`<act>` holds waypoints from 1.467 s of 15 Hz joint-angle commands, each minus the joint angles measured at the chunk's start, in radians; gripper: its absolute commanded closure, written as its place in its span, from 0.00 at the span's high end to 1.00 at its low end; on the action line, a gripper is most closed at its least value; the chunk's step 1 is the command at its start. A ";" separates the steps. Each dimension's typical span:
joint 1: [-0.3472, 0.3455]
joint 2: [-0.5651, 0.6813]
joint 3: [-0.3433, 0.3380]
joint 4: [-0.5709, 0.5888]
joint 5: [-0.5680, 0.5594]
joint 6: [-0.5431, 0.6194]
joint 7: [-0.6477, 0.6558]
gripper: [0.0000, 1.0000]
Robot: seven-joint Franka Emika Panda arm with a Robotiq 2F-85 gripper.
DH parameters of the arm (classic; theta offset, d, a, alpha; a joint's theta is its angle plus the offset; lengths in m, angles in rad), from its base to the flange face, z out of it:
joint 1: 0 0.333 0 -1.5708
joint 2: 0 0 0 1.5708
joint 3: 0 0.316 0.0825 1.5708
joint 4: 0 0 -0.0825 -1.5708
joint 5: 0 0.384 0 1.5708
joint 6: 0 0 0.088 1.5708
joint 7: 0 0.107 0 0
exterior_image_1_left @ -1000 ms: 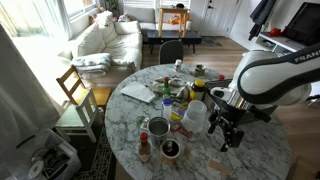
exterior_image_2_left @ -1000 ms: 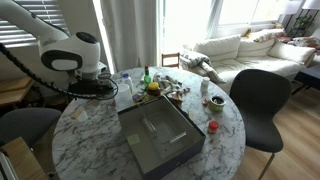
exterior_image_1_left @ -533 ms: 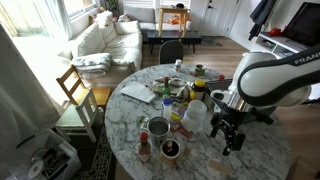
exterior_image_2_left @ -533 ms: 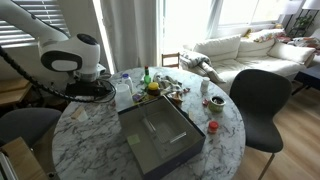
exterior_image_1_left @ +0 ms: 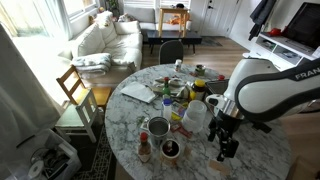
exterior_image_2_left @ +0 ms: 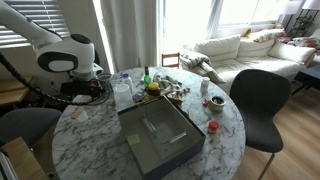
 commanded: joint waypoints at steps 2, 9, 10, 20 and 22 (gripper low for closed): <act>0.026 0.016 0.025 -0.040 -0.095 0.097 0.136 1.00; 0.026 0.028 0.036 -0.034 -0.153 0.105 0.175 1.00; 0.027 0.028 0.036 -0.034 -0.154 0.106 0.175 1.00; 0.017 0.110 0.064 -0.027 -0.113 0.105 0.188 1.00; 0.015 0.112 0.066 -0.027 -0.110 0.107 0.187 0.89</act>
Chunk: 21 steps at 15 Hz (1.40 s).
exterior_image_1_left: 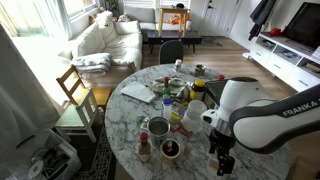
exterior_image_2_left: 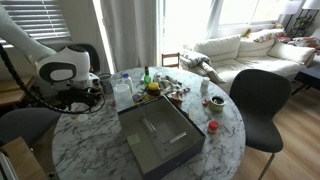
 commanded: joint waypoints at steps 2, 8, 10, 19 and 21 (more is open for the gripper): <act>-0.013 0.005 0.014 0.000 0.009 0.007 0.025 0.66; -0.017 -0.010 0.011 -0.006 -0.004 -0.002 0.042 0.19; -0.024 -0.038 0.010 -0.016 0.009 -0.022 0.013 0.06; -0.032 -0.134 -0.012 -0.036 0.148 -0.067 -0.372 0.08; -0.029 -0.145 -0.023 -0.038 0.218 -0.072 -0.521 0.08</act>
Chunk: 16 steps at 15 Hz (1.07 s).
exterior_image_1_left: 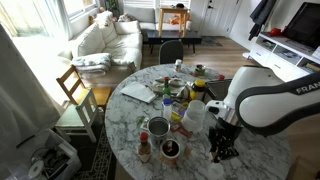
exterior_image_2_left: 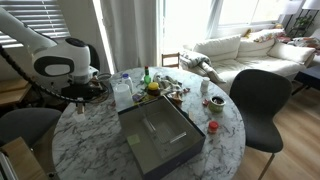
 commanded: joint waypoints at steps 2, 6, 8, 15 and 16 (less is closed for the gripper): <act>-0.006 -0.036 -0.033 -0.030 0.147 -0.030 -0.344 0.08; 0.003 -0.017 -0.036 -0.011 0.119 -0.014 -0.303 0.31; 0.002 -0.017 -0.036 -0.014 0.119 -0.014 -0.311 0.08; -0.083 0.057 -0.121 0.085 0.377 -0.216 -0.749 0.08; -0.103 0.082 -0.138 0.100 0.400 -0.257 -0.822 0.08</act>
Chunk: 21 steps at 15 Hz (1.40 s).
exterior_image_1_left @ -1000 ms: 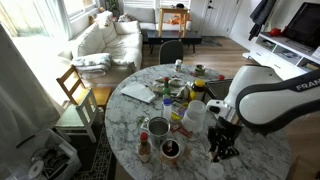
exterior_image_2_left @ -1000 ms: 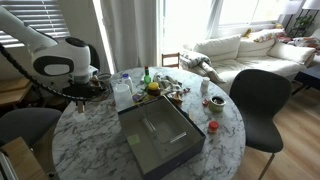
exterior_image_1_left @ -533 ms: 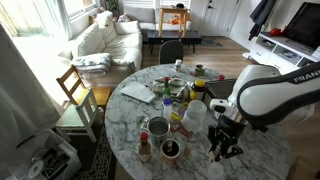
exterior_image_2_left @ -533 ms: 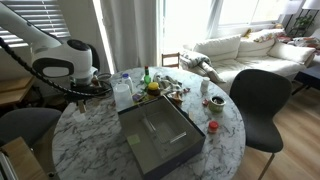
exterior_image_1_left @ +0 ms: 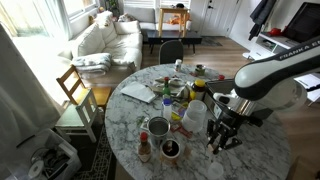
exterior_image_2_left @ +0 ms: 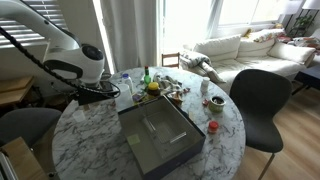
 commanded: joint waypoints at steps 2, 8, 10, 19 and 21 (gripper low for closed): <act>-0.081 0.119 -0.058 0.088 0.115 -0.174 -0.322 0.08; -0.090 0.143 -0.055 0.094 0.096 -0.151 -0.321 0.31; -0.089 0.148 -0.053 0.099 0.096 -0.152 -0.321 0.31; -0.101 0.205 -0.037 0.144 0.225 -0.199 -0.463 0.08; -0.103 0.233 -0.035 0.157 0.267 -0.205 -0.509 0.08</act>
